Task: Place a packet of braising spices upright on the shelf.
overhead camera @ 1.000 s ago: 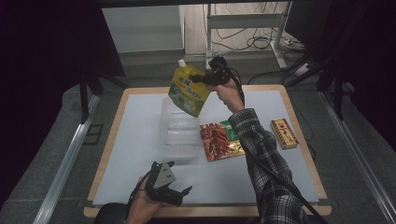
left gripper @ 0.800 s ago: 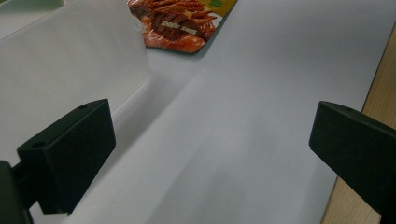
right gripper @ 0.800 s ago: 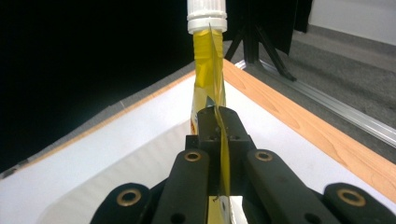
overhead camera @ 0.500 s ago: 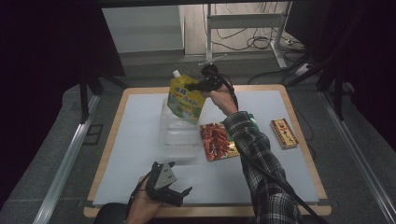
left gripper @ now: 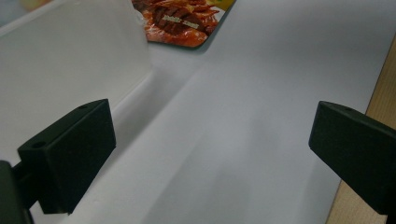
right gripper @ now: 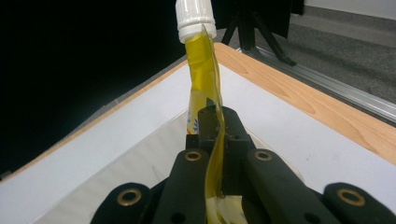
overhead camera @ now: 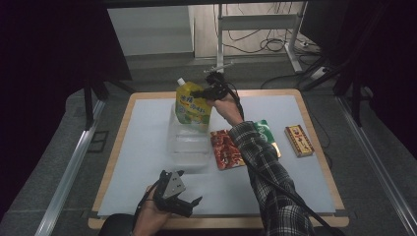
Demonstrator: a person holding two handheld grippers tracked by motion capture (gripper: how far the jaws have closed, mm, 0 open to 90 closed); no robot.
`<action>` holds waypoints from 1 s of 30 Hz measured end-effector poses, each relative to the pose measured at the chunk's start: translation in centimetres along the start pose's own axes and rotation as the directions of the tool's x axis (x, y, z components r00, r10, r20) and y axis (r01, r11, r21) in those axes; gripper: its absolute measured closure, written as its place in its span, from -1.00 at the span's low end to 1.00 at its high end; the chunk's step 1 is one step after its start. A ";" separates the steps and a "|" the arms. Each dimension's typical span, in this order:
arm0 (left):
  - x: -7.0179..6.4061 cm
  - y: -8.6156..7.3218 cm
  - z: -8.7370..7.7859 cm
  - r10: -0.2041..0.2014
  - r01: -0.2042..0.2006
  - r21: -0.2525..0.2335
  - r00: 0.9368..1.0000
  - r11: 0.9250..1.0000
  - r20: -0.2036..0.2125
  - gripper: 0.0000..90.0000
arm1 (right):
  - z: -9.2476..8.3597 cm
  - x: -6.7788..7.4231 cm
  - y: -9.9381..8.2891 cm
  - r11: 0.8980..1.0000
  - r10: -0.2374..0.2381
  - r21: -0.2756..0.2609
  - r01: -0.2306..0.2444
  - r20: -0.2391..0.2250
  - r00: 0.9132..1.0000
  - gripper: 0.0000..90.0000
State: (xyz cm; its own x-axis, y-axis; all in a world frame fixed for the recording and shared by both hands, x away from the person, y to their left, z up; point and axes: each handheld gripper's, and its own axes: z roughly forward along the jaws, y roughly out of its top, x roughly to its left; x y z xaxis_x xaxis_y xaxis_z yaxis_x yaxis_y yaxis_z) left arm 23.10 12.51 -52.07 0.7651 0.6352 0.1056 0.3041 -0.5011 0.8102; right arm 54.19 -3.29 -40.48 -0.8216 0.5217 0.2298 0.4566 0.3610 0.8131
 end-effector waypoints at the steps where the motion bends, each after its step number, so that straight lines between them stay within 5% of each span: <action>1: 0.0 0.0 0.0 0.002 -0.002 0.001 1.000 1.000 0.000 -0.99 | 0.1 0.0 0.0 1.000 0.005 -0.003 -0.005 0.005 1.000 0.98; 6: 0.1 0.0 -0.1 -0.005 0.005 -0.005 1.000 1.000 0.000 -0.99 | -0.1 0.2 0.0 1.000 -0.027 -0.006 0.028 0.033 0.999 0.84; 17: 0.2 -0.1 0.0 -0.006 0.006 -0.002 1.000 1.000 0.003 -0.99 | -1.1 0.3 -0.1 0.997 -0.079 -0.018 0.080 0.073 0.994 -0.05; 30: 0.2 -0.1 0.2 -0.012 0.012 0.001 1.000 1.000 0.007 -0.99 | -2.8 0.6 -0.5 0.992 -0.128 0.008 0.128 0.088 0.988 -0.60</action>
State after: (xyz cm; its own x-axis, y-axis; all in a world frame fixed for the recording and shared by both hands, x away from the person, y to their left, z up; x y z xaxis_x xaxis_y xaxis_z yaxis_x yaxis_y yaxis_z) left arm 23.29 12.55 -52.28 0.7653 0.6370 0.0924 0.3133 -0.4940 0.8111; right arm 52.48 -5.35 -39.27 -0.8402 0.5370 0.0755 0.3503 0.4312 0.8315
